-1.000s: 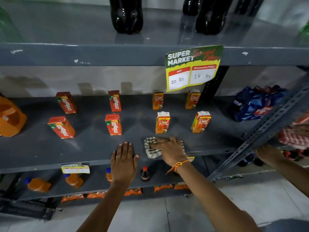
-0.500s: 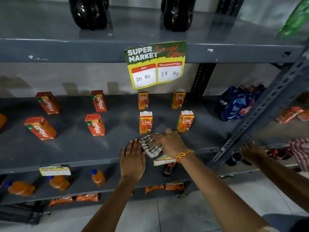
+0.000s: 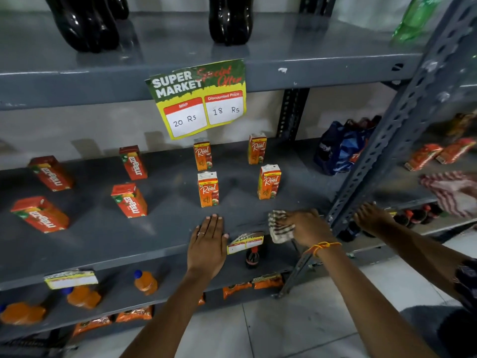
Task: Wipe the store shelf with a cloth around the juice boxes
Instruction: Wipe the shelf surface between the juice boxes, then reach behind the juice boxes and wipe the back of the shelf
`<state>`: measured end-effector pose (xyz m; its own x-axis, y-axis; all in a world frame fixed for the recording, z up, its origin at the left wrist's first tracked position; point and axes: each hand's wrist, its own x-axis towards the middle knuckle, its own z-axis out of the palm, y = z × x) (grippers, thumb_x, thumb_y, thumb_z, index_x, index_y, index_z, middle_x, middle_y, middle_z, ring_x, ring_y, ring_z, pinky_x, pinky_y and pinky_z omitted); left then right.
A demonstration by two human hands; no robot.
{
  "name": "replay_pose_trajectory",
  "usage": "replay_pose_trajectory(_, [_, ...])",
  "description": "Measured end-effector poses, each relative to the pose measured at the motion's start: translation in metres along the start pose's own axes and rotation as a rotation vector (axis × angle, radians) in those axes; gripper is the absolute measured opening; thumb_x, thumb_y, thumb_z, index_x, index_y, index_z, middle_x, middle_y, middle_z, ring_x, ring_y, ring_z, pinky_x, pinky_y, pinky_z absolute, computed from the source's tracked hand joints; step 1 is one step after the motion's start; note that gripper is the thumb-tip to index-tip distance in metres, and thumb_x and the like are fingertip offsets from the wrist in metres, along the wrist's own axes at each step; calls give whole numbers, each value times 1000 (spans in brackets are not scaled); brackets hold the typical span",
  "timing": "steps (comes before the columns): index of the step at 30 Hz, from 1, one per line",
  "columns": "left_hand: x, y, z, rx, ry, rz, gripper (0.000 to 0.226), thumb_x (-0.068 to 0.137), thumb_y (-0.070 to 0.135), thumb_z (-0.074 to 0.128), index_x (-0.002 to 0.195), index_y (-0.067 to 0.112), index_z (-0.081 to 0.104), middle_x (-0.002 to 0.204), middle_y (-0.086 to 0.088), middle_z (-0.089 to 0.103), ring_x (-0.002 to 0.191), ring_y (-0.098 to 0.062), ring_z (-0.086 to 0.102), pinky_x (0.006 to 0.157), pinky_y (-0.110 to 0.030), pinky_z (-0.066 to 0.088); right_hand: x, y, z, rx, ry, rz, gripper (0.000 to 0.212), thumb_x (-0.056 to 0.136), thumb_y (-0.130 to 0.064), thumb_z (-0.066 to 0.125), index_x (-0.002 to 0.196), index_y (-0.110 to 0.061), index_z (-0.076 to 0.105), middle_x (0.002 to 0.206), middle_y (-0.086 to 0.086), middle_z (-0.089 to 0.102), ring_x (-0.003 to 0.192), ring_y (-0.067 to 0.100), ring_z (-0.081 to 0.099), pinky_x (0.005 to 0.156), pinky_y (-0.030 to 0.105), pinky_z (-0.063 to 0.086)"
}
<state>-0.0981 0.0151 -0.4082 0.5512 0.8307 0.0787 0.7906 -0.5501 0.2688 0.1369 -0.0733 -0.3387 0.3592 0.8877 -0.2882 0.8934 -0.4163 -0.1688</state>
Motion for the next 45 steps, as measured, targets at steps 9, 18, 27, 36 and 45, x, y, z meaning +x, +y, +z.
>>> replay_pose_trajectory(9, [33,47,9,-47,-75,130,48,100,30,27,144,13,23,154,-4,26,143,-18,16,116,-36,14,13,-32,-3,-50,40,-164,61,90,-5,43,132,-48,51,156,-16,32,126,33,38,107,47,41])
replay_pose_trajectory(18, [48,75,22,-99,-82,95,46,100,28,28,144,14,23,154,-5,24,143,-19,15,116,-38,13,-14,12,12,132,109,174,47,90,-12,46,135,-26,52,146,8,46,133,35,41,113,45,31])
replay_pose_trajectory(27, [57,81,25,-104,-60,172,49,99,33,33,144,17,24,154,-2,26,142,-16,19,114,-33,18,72,21,-60,442,438,184,47,90,-6,44,132,-22,57,137,15,56,128,34,49,113,44,35])
replay_pose_trajectory(36, [58,79,27,-84,134,146,44,80,38,58,118,16,62,121,1,67,110,-15,62,87,-35,54,228,43,-78,386,243,129,44,94,-12,47,137,-19,53,144,14,51,134,36,45,114,47,37])
replay_pose_trajectory(45, [64,78,31,9,79,109,50,84,44,35,118,20,62,123,7,64,113,-8,59,90,-30,52,278,37,-73,133,83,-98,44,98,-36,45,138,-17,47,150,7,42,140,27,36,118,45,27])
